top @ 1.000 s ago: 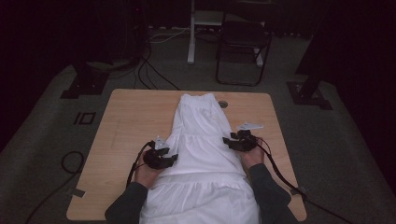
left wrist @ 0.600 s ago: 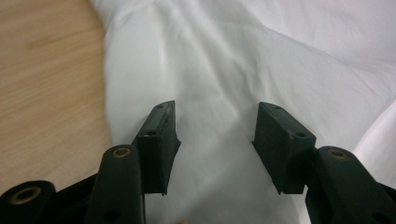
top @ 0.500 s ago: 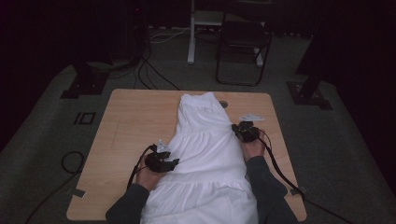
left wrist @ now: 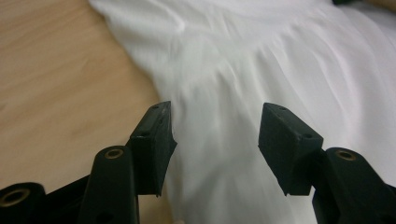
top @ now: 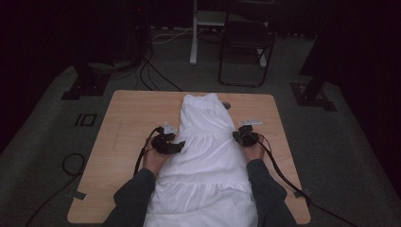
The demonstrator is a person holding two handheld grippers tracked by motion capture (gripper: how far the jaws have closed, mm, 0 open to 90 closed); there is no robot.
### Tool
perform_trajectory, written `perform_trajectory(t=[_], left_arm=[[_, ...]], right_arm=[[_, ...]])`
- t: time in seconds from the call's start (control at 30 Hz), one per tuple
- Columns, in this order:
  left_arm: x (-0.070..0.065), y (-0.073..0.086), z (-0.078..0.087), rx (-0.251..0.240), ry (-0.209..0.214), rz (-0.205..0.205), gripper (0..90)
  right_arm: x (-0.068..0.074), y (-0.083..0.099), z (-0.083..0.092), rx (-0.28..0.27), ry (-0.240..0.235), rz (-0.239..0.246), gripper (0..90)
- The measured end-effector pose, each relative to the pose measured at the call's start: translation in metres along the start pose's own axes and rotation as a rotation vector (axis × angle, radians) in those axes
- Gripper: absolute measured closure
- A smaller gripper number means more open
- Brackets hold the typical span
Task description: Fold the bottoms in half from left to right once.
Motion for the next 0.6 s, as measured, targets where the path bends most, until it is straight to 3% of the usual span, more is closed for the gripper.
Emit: perform_trajectory(t=[0.03,0.1,0.17,0.23,0.27,0.43,0.53,0.6], left_arm=[[0.005,0.003,-0.015,0.029,-0.009,0.019,44.5],[0.009,0.008,-0.025,0.055,-0.019,0.037,47.1],[0.010,0.013,-0.028,0.053,-0.026,0.035,60.4],[0.008,0.016,-0.025,0.049,-0.018,0.034,81.3],[0.007,0.018,-0.023,0.049,-0.023,0.029,85.3],[-0.005,0.032,-0.011,0.040,-0.015,0.038,86.1],[-0.019,0.049,0.001,-0.001,0.005,0.071,85.9],[-0.027,0.058,0.009,-0.006,0.005,0.066,85.6]], right_arm=[[0.000,0.000,0.000,0.000,0.000,-0.002,87.7],[0.000,0.001,0.000,-0.007,-0.003,-0.007,87.7],[0.000,0.001,0.001,-0.006,-0.006,-0.008,87.7],[0.001,0.003,0.003,-0.007,-0.005,-0.006,87.9],[0.002,0.004,0.004,-0.008,-0.005,-0.008,88.0],[0.009,0.016,0.017,-0.005,-0.022,0.005,88.1],[0.017,0.029,0.031,-0.023,-0.043,0.040,88.1],[0.022,0.039,0.043,-0.022,-0.060,0.048,88.1]])
Point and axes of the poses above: each handheld gripper's, and its own axes: z roughly backward along the jaws, y roughly out of its underside, x roughly to its left, the point moved 8 cm from there along -z, roughly forward along the jaws, and after that the axes turned 11 degrees about y, right-handed, at the moved point
